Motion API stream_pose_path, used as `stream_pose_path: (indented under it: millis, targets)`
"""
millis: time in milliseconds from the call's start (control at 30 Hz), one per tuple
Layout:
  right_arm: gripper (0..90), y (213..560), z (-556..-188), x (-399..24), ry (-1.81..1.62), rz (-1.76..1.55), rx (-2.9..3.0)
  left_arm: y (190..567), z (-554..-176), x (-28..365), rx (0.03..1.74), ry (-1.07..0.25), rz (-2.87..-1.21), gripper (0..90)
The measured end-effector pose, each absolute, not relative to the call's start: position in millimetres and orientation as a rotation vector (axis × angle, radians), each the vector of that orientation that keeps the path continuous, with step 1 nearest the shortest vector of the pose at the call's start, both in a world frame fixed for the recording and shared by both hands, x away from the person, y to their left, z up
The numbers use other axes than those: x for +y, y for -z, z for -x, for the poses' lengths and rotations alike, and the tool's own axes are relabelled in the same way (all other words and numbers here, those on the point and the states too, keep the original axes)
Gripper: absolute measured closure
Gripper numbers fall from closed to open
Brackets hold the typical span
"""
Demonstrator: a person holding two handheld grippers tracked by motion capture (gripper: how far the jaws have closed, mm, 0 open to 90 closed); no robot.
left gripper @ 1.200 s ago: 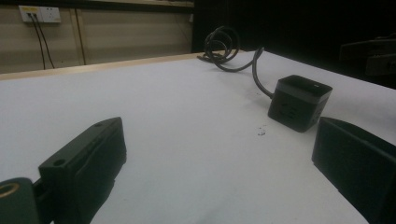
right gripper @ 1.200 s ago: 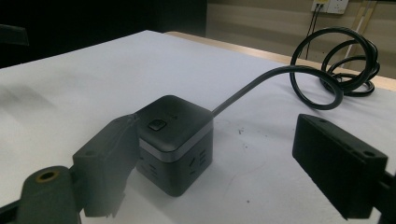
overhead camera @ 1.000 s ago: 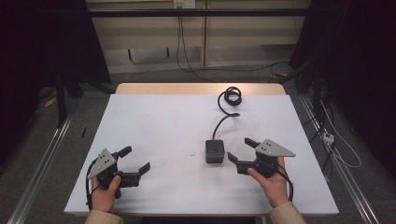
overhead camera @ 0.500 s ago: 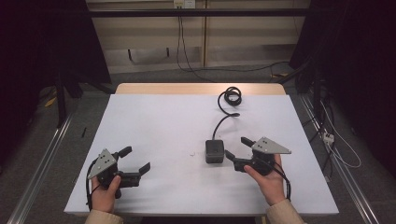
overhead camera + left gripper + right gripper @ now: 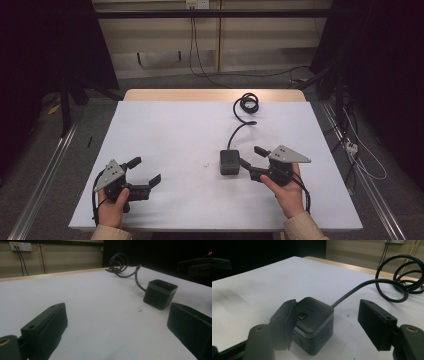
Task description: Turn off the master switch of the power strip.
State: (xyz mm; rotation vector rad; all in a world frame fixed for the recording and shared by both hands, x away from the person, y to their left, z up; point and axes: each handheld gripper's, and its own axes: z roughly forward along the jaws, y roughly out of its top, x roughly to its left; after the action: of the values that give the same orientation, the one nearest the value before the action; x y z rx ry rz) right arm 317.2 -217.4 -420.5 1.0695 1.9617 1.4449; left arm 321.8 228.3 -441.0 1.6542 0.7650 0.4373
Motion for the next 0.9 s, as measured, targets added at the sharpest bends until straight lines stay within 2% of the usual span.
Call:
stream_pose_path:
  millis: [900]
  targets:
    - [49.7,416,-325,-207,-1.459,-1.063,2.016,442,-322,228,0.766,-0.435,-1.657,2.7]
